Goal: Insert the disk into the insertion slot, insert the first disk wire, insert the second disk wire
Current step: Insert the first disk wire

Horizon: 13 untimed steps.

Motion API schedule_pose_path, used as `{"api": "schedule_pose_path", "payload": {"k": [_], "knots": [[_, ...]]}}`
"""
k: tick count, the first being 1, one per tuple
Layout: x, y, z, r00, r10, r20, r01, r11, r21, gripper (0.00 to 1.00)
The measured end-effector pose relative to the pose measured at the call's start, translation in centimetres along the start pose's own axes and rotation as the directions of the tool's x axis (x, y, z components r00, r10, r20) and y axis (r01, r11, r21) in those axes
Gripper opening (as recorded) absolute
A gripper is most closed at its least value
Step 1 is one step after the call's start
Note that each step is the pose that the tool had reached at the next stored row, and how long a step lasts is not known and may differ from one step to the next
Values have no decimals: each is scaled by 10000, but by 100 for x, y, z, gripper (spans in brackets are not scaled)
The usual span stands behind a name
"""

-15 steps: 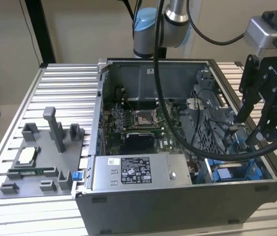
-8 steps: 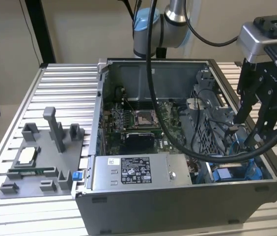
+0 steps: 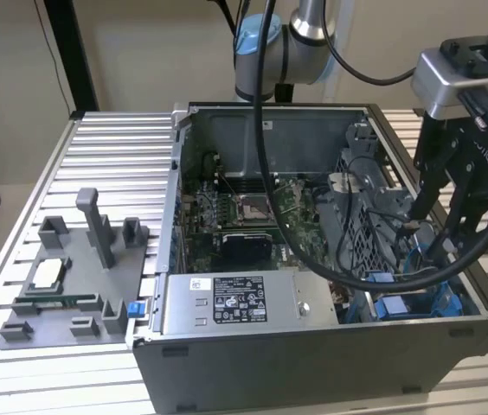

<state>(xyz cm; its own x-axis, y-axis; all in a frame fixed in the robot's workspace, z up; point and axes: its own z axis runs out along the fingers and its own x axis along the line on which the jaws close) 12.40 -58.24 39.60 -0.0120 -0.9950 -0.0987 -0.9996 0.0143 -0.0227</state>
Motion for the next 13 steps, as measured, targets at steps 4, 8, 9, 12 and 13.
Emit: {"api": "schedule_pose_path", "payload": {"k": [4,8,9,12,13], "knots": [[-11,13,38,9999,2,163,-3,10000,1,100],[-14,17,62,9984,9,572,-9,10000,-4,100],[-15,17,67,9976,12,692,-11,10000,-6,100],[-14,18,82,9971,13,757,-13,10000,-7,100],[-13,18,91,9971,13,759,-13,10000,-7,100]]}}
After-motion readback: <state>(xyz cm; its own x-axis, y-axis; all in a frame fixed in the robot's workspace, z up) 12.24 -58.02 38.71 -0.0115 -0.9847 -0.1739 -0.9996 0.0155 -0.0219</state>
